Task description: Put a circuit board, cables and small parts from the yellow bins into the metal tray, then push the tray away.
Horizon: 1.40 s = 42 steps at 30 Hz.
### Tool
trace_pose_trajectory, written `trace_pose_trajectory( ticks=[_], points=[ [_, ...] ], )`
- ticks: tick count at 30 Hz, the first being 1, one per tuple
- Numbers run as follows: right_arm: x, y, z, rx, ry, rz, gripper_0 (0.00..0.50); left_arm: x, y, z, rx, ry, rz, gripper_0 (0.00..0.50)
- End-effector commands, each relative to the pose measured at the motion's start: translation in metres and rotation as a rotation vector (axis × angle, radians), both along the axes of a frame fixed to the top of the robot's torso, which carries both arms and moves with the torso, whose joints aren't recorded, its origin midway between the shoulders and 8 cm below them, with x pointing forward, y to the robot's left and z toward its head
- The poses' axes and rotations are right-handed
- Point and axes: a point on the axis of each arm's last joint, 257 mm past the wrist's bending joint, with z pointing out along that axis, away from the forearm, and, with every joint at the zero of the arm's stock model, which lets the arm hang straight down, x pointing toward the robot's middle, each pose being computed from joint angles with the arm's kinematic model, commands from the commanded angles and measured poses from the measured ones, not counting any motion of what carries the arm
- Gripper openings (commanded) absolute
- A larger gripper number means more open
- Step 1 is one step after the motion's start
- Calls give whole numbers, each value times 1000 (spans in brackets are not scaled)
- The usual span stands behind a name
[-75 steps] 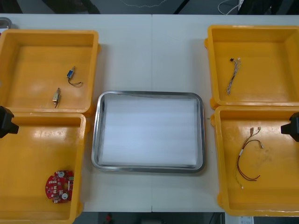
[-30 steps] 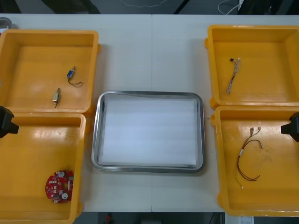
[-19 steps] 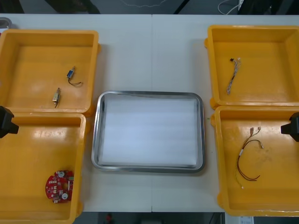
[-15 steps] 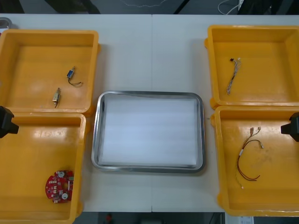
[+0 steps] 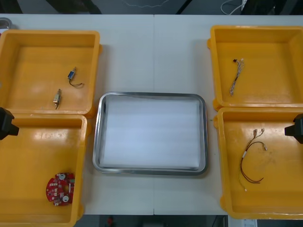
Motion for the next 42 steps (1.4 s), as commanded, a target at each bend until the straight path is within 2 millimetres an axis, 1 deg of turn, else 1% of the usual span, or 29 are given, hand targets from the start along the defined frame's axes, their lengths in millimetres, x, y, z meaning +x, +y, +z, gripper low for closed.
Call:
trace_pose_trajectory(
  ticks=[1, 14, 15, 16, 18, 19, 22, 28, 33, 37, 42],
  points=[
    [-6, -6, 5, -48, -1, 8, 500, -3, 14, 11, 77, -8, -73, 500],
    [-6, -6, 5, -48, -1, 8, 500, -3, 14, 11, 77, -8, -73, 500],
    [-6, -6, 5, -48, -1, 8, 500, -10, 5, -9, 41, 38, -83, 500],
    [-5, -8, 7, -49, -9, 1, 500, -11, 2, -11, 35, 43, -89, 500],
    [-6, -8, 6, -44, -6, -2, 500, -9, 2, -8, 39, 39, -97, 500],
    [-4, -8, 11, -49, -21, -1, 500, -9, 2, -8, 40, 37, -102, 500],
    [-5, -8, 16, -70, -42, -3, 500, -9, -1, -7, 40, 38, -124, 500],
    [-5, -7, 13, -87, -53, -34, 500, -5, -4, -5, 70, 21, -252, 500],
    [-6, 2, 7, -27, -58, -84, 500, -4, -14, -11, 57, -4, -358, 500],
    [-9, 18, -3, 64, -50, -151, 500, -6, -24, -18, 52, -22, -461, 500],
    [-12, 39, -17, 151, -22, -208, 500, -6, -27, -29, 106, -40, -622, 500]
  ],
)
